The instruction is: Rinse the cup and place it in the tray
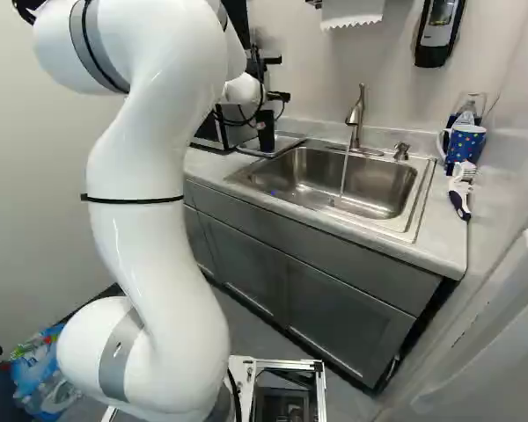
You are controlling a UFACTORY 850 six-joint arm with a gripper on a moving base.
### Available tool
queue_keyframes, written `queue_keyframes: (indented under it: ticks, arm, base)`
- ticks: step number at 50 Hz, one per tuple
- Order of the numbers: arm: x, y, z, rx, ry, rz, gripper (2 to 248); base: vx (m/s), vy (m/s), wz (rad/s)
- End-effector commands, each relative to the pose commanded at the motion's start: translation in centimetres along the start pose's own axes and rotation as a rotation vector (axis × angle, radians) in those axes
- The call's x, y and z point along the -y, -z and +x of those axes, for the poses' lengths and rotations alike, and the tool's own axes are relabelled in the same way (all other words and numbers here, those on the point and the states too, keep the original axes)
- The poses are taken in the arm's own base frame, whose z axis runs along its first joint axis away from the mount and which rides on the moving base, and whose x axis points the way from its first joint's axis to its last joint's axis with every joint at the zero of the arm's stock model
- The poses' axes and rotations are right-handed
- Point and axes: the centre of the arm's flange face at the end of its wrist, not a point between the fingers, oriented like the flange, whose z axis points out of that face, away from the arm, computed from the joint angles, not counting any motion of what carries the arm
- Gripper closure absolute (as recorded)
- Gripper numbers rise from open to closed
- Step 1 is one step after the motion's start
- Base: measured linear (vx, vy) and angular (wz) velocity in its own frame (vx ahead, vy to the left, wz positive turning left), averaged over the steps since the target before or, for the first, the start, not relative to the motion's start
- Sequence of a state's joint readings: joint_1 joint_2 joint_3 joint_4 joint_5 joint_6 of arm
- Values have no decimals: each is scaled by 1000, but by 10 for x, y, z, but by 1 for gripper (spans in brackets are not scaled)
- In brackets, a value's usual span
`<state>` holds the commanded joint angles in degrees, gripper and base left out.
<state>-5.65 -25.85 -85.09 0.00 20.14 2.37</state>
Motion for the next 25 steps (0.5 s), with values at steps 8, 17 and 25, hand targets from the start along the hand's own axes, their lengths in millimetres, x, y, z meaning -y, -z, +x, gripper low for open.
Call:
queue_keyframes:
  ticks: [8,17,25]
  arm:
    - [-12,1,9,-17,-3,-17,3]
    - [-26,3,20,-35,-7,-37,3]
    - [-39,8,29,-50,-9,-55,3]
  base:
    - [0,0,0]
    - [0,0,0]
    - [0,0,0]
